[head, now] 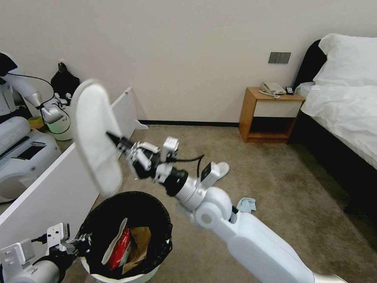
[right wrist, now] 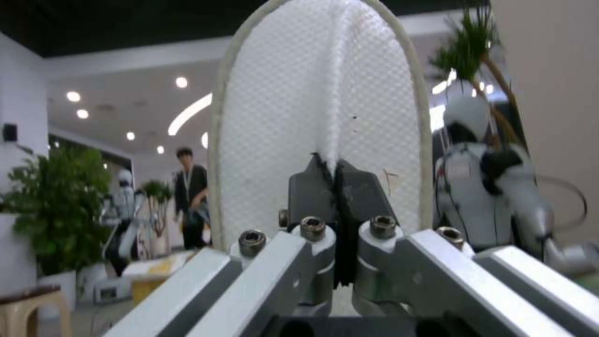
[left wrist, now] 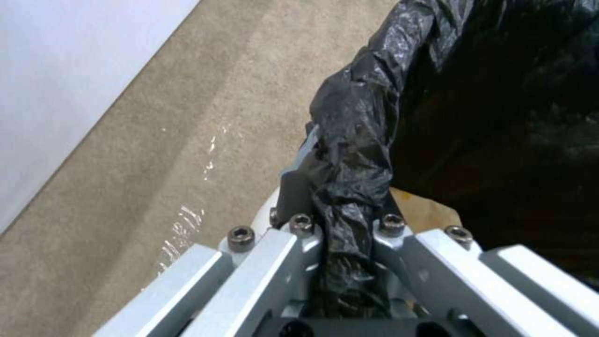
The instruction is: Pick up the trash bin, then pick up the garbage from the floor and place it into the trash bin.
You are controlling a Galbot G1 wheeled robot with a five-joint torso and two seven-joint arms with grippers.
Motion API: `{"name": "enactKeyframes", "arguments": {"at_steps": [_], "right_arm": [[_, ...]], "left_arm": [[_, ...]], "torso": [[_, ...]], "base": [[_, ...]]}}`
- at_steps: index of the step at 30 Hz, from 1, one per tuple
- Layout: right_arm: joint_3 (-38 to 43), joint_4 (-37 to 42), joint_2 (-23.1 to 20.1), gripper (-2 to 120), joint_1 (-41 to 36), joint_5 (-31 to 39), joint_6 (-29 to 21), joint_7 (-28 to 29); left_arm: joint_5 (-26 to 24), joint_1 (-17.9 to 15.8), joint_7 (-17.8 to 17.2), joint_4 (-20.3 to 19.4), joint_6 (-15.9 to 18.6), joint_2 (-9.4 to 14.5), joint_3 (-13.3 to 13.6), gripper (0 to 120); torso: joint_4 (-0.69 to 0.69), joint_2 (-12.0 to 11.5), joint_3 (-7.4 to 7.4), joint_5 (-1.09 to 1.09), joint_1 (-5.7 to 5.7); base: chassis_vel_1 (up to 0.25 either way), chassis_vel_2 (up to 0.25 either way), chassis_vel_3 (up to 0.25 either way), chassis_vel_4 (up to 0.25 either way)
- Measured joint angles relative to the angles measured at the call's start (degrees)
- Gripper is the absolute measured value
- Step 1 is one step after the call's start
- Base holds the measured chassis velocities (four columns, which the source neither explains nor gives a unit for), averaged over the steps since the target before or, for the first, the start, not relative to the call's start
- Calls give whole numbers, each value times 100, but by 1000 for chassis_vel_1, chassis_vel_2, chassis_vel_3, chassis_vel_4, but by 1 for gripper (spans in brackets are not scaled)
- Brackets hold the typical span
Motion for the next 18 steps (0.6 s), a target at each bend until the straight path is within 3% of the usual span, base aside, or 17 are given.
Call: {"name": "enactKeyframes", "arguments": {"at_steps": [18], "right_arm": [[-263, -338, -704, 0, -470, -536, 109, -74]], "left_arm": [[-121, -23, -7, -43, -5, 42, -116, 3]], "torso": [[1, 0, -1, 1, 0]], "base": [[0, 0, 0, 0]]}}
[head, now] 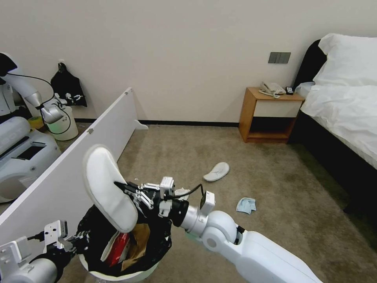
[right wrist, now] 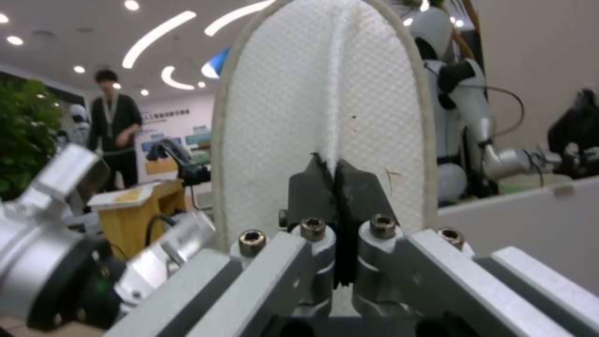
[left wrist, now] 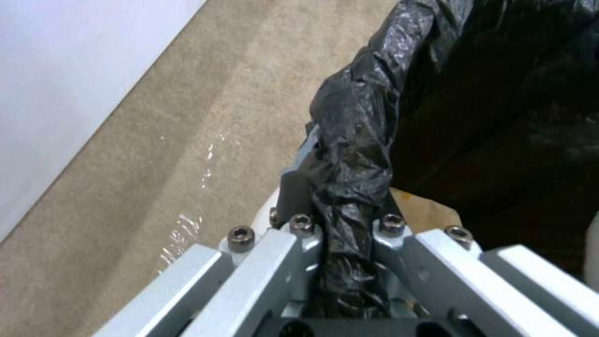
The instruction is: Pick up the trash bin, then pick up the garbage from the floor and place it into the trash bin.
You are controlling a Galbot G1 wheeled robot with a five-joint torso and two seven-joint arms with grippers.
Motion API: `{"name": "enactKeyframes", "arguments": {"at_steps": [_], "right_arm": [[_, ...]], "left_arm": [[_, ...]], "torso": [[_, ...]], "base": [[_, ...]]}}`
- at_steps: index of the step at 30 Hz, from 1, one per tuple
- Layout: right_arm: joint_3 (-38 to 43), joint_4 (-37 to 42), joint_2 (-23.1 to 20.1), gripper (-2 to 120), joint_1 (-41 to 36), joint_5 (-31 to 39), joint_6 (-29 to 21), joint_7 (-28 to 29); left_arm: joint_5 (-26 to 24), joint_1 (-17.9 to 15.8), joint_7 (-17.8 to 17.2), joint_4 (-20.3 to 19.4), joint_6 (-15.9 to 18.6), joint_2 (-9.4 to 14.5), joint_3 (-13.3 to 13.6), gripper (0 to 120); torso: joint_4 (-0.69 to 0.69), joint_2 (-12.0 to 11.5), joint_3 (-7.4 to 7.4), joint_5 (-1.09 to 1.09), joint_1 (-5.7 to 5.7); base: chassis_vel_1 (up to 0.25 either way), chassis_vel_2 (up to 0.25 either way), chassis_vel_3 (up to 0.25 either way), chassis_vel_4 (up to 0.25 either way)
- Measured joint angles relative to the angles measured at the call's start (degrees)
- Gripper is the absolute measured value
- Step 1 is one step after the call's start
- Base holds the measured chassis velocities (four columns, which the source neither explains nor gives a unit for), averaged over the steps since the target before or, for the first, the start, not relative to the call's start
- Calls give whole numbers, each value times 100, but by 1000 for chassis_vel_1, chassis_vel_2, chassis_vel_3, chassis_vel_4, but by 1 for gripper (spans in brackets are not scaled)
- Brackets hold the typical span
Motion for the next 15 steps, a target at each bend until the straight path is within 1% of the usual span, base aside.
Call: {"name": "enactKeyframes", "arguments": {"at_steps": [13, 15], "right_arm": [[-30, -225, -77, 1, -124, -396, 74, 85], [-62, -263, -63, 13, -127, -520, 124, 138]], "left_arm": [[-104, -64, -14, -3, -10, 16, -18, 3], [-115, -61, -14, -1, -10, 19, -19, 3]], "torso": [[0, 0, 0, 0, 0], [0, 0, 0, -1, 0]], "base": [[0, 0, 0, 0], [0, 0, 0, 0]]}}
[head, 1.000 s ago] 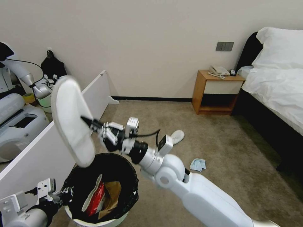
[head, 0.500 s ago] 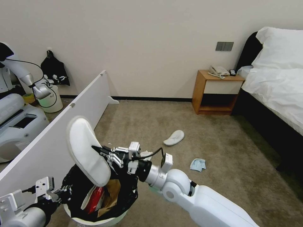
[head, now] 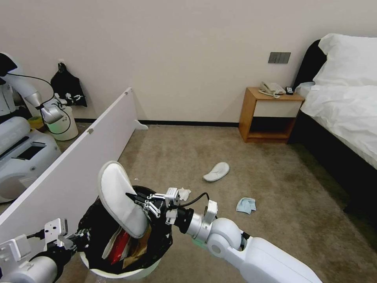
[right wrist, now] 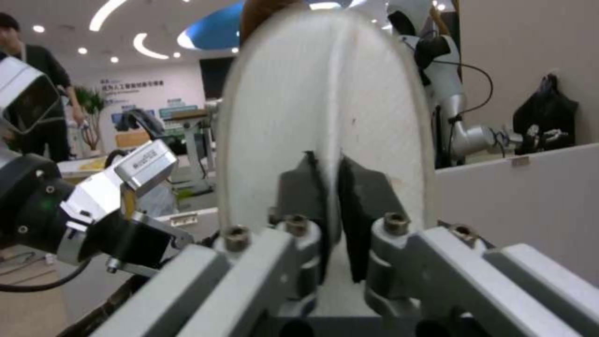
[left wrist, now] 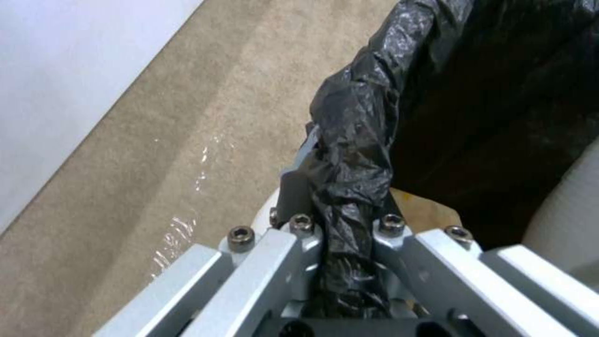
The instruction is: Pick up the trash bin, then pick up the garbage from the floor and place it into the trash bin.
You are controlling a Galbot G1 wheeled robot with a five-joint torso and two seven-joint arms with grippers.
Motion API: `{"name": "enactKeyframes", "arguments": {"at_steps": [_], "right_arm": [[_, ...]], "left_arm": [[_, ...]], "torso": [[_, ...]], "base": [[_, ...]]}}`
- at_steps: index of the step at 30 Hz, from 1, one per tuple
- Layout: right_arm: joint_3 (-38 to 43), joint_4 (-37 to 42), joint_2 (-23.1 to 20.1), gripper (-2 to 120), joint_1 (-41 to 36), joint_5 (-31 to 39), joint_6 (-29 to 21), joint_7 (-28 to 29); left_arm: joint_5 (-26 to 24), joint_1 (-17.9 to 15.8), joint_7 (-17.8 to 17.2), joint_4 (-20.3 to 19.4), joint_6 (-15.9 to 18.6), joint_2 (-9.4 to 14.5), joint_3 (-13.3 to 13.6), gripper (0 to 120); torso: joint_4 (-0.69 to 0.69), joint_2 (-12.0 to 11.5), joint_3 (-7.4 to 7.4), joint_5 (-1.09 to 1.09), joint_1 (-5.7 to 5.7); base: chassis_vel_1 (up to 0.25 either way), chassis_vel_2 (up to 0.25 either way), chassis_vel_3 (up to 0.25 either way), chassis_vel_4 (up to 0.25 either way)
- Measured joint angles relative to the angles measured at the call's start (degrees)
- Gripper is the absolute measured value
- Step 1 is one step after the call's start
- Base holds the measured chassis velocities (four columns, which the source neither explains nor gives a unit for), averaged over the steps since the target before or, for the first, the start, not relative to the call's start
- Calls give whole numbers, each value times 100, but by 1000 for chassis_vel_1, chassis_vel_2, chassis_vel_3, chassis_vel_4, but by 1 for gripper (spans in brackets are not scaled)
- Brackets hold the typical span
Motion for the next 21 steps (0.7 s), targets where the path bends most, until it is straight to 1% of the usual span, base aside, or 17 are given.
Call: {"name": "enactKeyframes", "arguments": {"at_steps": [1, 2, 3, 4, 5, 6, 8, 9, 11, 12, 14, 15, 18, 19, 20, 21], "right_arm": [[0, 0, 0, 13, 0, 0, 0, 0], [-28, 0, 1, 18, 0, -4, 0, 29], [-28, 0, 1, 18, 0, -4, 0, 29], [-55, -1, -2, 22, 2, -8, 0, 44], [-96, -1, -18, 31, 3, -13, -3, 55], [-96, -1, -18, 31, 3, -13, -3, 55], [-118, 2, -38, 41, -3, -28, -20, 58], [-118, 2, -38, 41, -3, -28, -20, 58], [-120, 32, -61, 52, -20, -36, -57, 59], [-120, 32, -61, 52, -20, -36, -57, 59], [-101, 90, -109, 62, -42, -33, -68, 59], [-101, 90, -109, 62, -42, -33, -68, 59], [-59, 144, -164, 79, -61, -63, -68, 55], [-59, 144, -164, 79, -61, -63, -68, 55], [-35, 154, -169, 82, -71, -68, -68, 54], [46, 177, -162, 88, -97, -71, -62, 52]], "left_arm": [[0, 0, 0, 0, 0, 0, 0, 3], [-13, -4, 0, -3, 0, 3, 0, 3], [-13, -4, 0, -3, 0, 3, 0, 3], [-32, -11, -1, -7, 0, 7, -2, 3], [-49, -18, -2, -9, 0, 15, -11, 3], [-49, -18, -2, -9, 0, 15, -11, 3], [-48, -21, -2, -4, 0, 22, -20, 3], [-48, -21, -2, -4, 0, 22, -20, 3], [-36, -25, -3, 30, 0, 25, -21, 3], [-36, -25, -3, 30, 0, 25, -21, 3], [-34, -41, -3, 38, 0, 28, -20, 3], [-34, -41, -3, 38, 0, 28, -20, 3], [-35, -66, -22, 49, 0, 28, -1, 3], [-35, -66, -22, 49, 0, 28, -1, 3], [-34, -69, -27, 55, 0, 27, 0, 3], [-34, -72, -32, 62, 0, 26, -2, 3]], "torso": [[0, 0, 0, 0, 0], [0, 0, 0, 0, 0], [0, 0, 0, 0, 0], [0, 0, 0, 0, 0], [0, 0, 0, 0, 0], [0, 0, 0, 0, 0], [0, 0, 0, 0, 0], [0, 0, 0, 0, 0], [0, 0, 0, 0, 0], [0, 0, 0, 0, 0], [0, 0, 0, 0, 0], [0, 0, 0, 0, 0], [-1, 0, 0, 0, 0], [-1, 0, 0, 0, 0], [0, 0, 0, 0, 0], [0, 0, 0, 0, 0]], "base": [[0, 0, 0, 0], [0, 0, 0, 0], [0, 0, 0, 0], [0, 0, 0, 0], [0, 0, 0, 0], [0, 0, 0, 0], [0, 0, 0, 0], [0, 0, 0, 0], [0, 0, 0, 0], [0, 0, 0, 0], [0, 0, 0, 0], [0, 0, 0, 0], [0, 0, 0, 0], [0, 0, 0, 0], [0, 0, 0, 0], [0, 0, 0, 0]]}}
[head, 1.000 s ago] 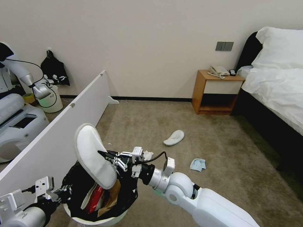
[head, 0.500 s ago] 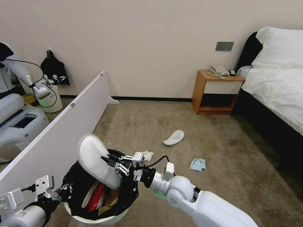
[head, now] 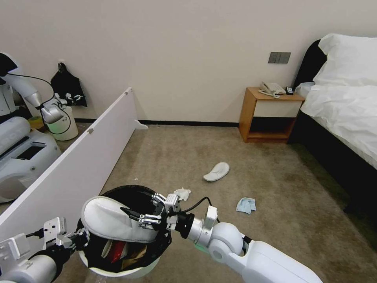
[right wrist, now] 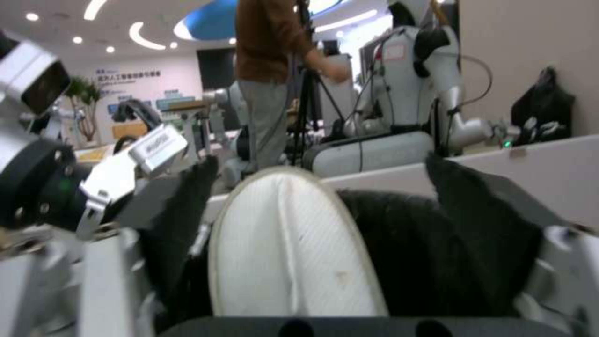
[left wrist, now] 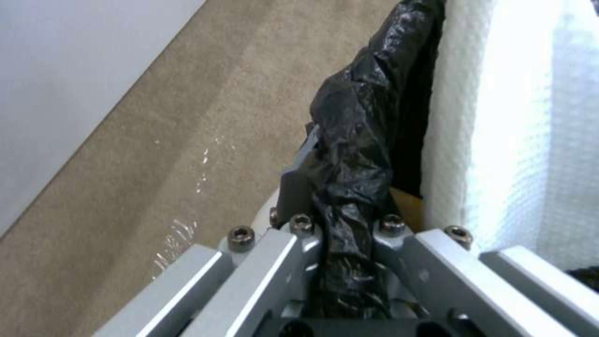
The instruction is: Pick up the trash bin, then pick up the garbage from the floor and place it into the trash bin.
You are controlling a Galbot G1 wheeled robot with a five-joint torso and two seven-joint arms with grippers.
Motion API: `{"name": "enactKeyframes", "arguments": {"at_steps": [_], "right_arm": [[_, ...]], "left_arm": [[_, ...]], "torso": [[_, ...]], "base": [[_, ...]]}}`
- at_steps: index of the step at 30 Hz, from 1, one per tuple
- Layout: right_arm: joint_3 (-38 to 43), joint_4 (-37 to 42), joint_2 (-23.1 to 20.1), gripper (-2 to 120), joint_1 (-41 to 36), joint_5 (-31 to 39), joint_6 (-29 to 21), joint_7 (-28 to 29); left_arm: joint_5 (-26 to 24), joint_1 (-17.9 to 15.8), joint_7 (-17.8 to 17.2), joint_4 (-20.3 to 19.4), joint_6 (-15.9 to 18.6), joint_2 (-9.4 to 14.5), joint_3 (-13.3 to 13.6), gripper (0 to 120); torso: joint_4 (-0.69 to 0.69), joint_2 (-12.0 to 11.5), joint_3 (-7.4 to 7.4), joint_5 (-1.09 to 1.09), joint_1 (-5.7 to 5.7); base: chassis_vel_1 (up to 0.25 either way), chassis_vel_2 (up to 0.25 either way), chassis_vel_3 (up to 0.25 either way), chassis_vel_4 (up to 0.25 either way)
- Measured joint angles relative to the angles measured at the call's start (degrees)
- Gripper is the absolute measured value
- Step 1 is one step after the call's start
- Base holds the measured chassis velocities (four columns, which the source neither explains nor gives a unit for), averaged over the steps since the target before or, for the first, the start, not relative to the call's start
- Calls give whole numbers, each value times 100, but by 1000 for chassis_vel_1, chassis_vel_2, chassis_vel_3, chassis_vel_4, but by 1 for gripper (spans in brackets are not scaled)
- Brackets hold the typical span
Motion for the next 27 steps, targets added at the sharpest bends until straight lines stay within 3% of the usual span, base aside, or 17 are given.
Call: {"name": "enactKeyframes", "arguments": {"at_steps": [3, 12, 17, 23, 27], "right_arm": [[332, 13, 108, 98, -69, -21, 93, -44], [1563, 99, -60, 100, -387, -5, 34, 264], [2563, 294, -302, 100, -1141, -225, -473, 757], [2888, 339, -379, 100, -1427, -353, -667, 870], [3633, 349, -583, 100, -2136, -853, -1001, 1052]], "left_arm": [[1, 0, -3, 8, 0, 0, -15, 3], [1, 2, -8, 8, 1, -2, -41, 3], [2, -5, -9, 9, 2, -18, -42, 3], [-1, -6, -9, 10, 2, -18, -46, 3], [-10, 6, -9, 10, 2, -16, -61, 3]], "torso": [[0, 0, 0, 0, 0], [-1, 0, 0, 0, 0], [-1, 0, 0, 2, 0], [-1, 0, 0, 2, 0], [-1, 0, 0, 2, 0]], "base": [[0, 0, 0, 0], [0, 0, 0, 0], [0, 0, 0, 0], [0, 0, 0, 0], [0, 0, 0, 0]]}}
